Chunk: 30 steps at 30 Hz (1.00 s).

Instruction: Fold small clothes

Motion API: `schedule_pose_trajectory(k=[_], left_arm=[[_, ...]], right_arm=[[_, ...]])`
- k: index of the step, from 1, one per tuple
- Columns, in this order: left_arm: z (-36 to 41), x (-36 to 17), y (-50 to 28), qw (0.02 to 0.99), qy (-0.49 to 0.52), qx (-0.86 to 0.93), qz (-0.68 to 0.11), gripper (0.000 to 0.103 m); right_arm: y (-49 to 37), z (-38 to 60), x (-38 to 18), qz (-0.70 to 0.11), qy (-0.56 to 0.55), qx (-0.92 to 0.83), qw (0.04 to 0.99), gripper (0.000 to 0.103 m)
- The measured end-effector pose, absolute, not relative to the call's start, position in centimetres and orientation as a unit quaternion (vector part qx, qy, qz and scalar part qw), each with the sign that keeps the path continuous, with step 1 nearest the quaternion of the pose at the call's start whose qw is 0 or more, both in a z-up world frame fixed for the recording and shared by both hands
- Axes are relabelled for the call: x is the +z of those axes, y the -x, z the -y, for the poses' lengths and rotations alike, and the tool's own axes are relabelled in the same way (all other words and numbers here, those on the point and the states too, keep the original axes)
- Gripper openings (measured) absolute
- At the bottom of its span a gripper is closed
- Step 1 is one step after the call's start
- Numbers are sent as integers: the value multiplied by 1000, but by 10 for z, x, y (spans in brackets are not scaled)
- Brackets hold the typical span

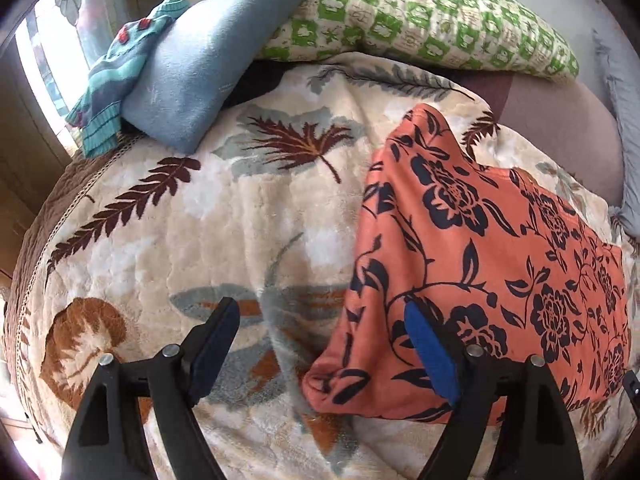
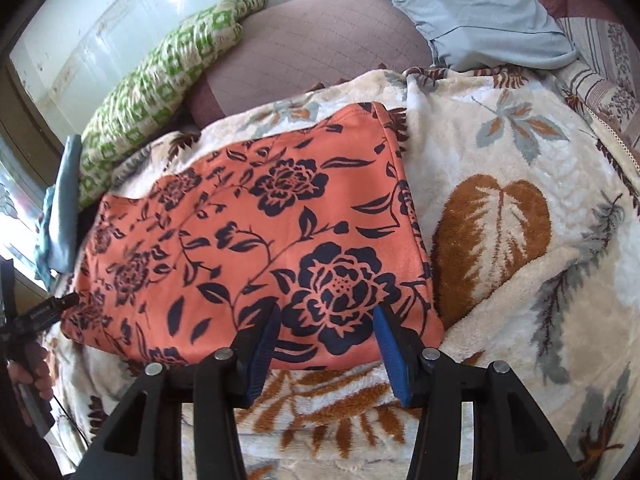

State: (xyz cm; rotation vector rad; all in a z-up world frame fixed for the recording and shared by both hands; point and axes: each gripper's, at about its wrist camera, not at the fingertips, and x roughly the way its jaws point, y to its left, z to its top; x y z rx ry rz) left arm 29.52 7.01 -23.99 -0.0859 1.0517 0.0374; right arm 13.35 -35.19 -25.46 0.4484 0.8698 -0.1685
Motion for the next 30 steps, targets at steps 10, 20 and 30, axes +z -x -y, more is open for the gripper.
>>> schedule_pose_trajectory(k=[10,20,30], left_arm=[[-86,-256,-293,849,85,19,-522,85],[-87,-241,-234,860,124,29,-494,85],[-79,-272,-250,824,213,39,-524,85]], right_arm=[[-176,292,-256,-377,-240,32,894,27],[-199,291,-295,-440,-267,58,856,23],[-191,301,-296,-451,-293,74,840,23]])
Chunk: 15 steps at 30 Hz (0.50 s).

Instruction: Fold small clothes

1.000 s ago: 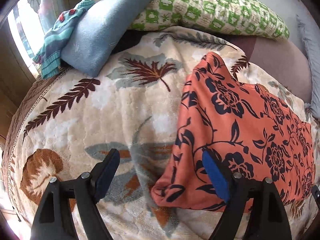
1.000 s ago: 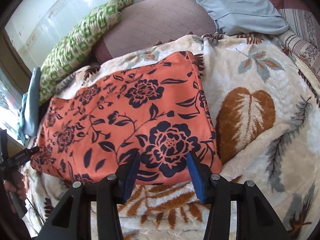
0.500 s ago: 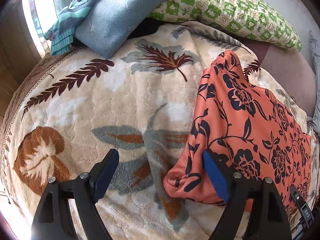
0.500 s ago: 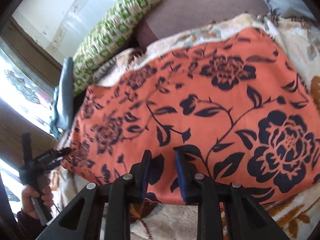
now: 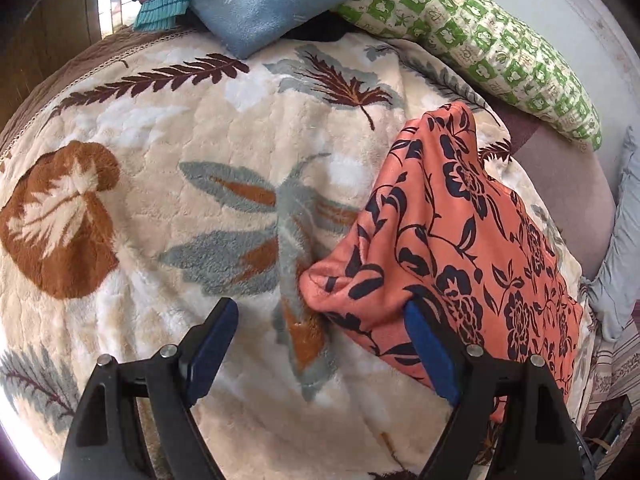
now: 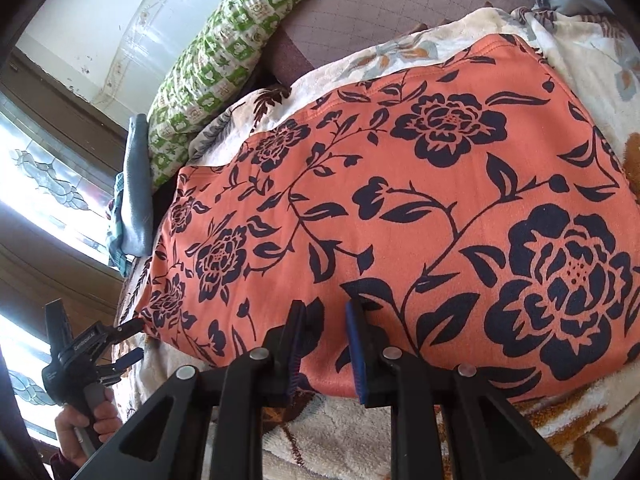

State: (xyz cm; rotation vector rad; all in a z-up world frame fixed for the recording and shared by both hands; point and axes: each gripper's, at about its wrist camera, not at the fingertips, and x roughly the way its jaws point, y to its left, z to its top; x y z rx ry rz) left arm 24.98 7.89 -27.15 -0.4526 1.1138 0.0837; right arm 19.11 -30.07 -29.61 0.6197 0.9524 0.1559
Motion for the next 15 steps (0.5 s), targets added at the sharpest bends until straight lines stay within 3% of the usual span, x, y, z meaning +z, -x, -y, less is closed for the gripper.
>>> schedule_pose_trajectory(k=[3,6,15], left_arm=[[-74,-269,-252,831,218,38,-511,84],[-71,-264,-253,833,227,25,-504,75],[-75,-275,-235,803,317,-9,-505,75]], right_arm=[[-190,303,-297,-454,-297,79,836,23],[-191,304,-298,-459,-301,81,832,23],[-198,305,-300,-462,-306,87,828,23]])
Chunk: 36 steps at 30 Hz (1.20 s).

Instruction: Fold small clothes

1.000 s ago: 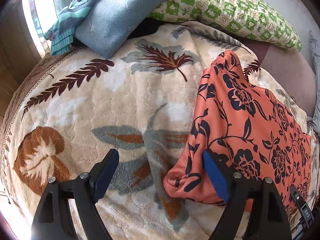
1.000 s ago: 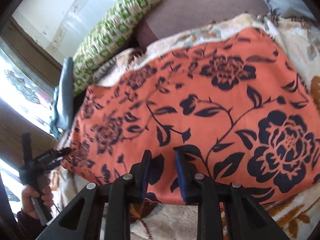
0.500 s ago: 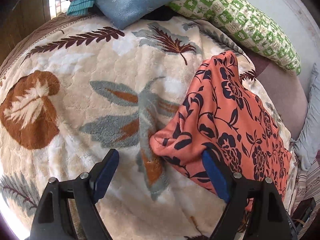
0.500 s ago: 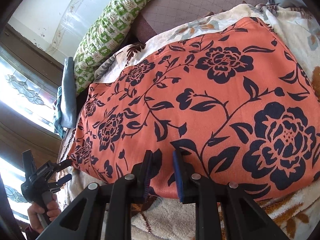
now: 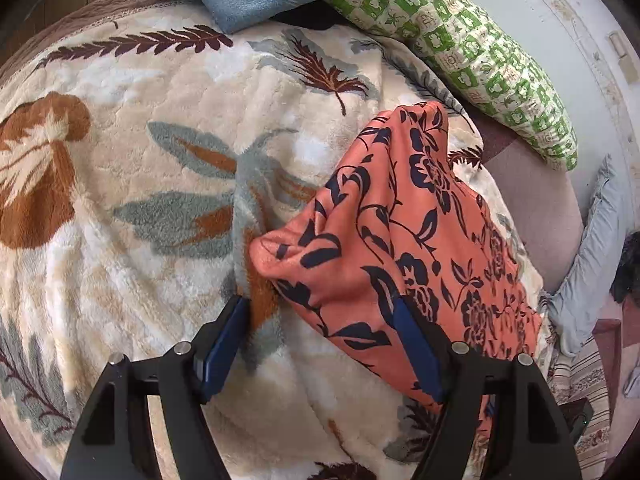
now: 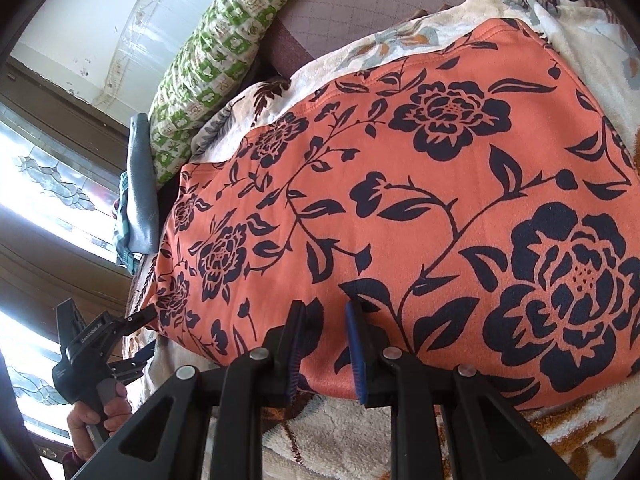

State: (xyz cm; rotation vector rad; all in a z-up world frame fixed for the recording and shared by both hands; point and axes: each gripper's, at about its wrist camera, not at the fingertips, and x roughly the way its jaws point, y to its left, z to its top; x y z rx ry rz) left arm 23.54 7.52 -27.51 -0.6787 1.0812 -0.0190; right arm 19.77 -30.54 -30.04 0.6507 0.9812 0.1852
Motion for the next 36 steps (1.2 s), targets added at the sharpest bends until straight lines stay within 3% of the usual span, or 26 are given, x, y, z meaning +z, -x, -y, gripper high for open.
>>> schedule_pose_trajectory(k=[4,10,17,22,36], left_arm=[[-79,-268,-232,782,410,-58,-466,75],[-71,-289,-238,760,439,-58,-476,75],[-68,-274,-230,755,418,-48,-502,75],[-83,-300,-240,743,462,-38,-482,75],[-85,-293,-255,772,460,-16,-438,75]], right_arm=[[-198,304,-301,-461,-304,86,829,23],[-199,304,-301,-460,-304,87,829,23],[-201,305,-302,-460,-304,91,829,23],[-204,306,-303,-457,-308,91,829,23],[-205,305,-303,-453,-301,94,834,23]])
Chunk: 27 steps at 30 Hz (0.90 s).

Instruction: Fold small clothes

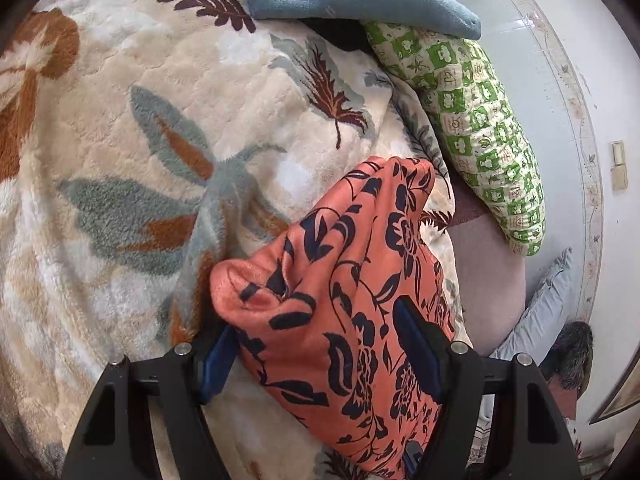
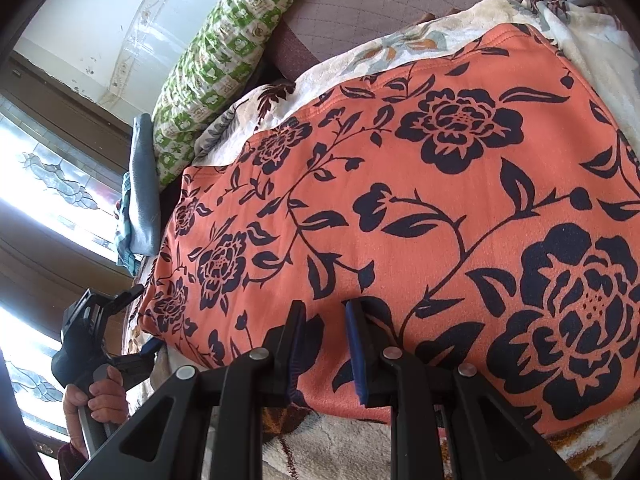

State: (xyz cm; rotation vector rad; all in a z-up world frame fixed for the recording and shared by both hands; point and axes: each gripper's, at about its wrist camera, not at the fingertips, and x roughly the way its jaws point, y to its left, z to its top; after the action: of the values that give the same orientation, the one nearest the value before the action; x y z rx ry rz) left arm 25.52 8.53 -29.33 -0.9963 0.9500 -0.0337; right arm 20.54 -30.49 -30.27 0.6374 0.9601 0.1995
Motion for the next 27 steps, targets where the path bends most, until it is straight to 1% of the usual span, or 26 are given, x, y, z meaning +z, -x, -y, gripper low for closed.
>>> schedule_pose_trajectory(k=[2,3,4,5,6,8,10,13,15,17,21,24,27], left_arm=[[-81,-293,-257,789,439,-15,-429,63],[-77,-293,-259,800,417,-13,-431,50],[-73,-293,-260,810,397,-8,-431,39],[-72,-293,-259,817,386,-7,-428,34],[-71,-293,-259,821,382,-9,-425,22],[-69,-287,-257,824,376,-12,-423,19],[-62,-268,-254,839,363,-28,-405,16],[-31,-223,-251,877,294,-57,-376,16],[-2,-194,-249,895,247,-84,-361,16],[33,-167,-248,907,203,-115,-352,16],[115,-132,-242,911,129,-178,-349,15],[185,-123,-234,905,81,-219,-355,15],[257,-135,-215,890,44,-269,-365,15]], right_arm=[[-205,305,-303,-454,-300,95,834,23],[-205,305,-303,-455,-298,95,834,23],[-205,304,-303,-456,-297,95,834,23],[-205,304,-303,-457,-296,95,833,23],[-206,304,-303,-458,-296,96,833,23],[-206,304,-303,-459,-300,96,831,23],[-206,307,-303,-460,-309,98,826,23],[-203,317,-302,-456,-341,101,816,23],[-197,331,-295,-436,-359,88,821,23],[-188,353,-286,-404,-380,68,829,27],[-163,410,-273,-336,-442,18,832,27],[-141,451,-270,-297,-480,-14,825,27],[-118,487,-273,-266,-519,-38,811,27]])
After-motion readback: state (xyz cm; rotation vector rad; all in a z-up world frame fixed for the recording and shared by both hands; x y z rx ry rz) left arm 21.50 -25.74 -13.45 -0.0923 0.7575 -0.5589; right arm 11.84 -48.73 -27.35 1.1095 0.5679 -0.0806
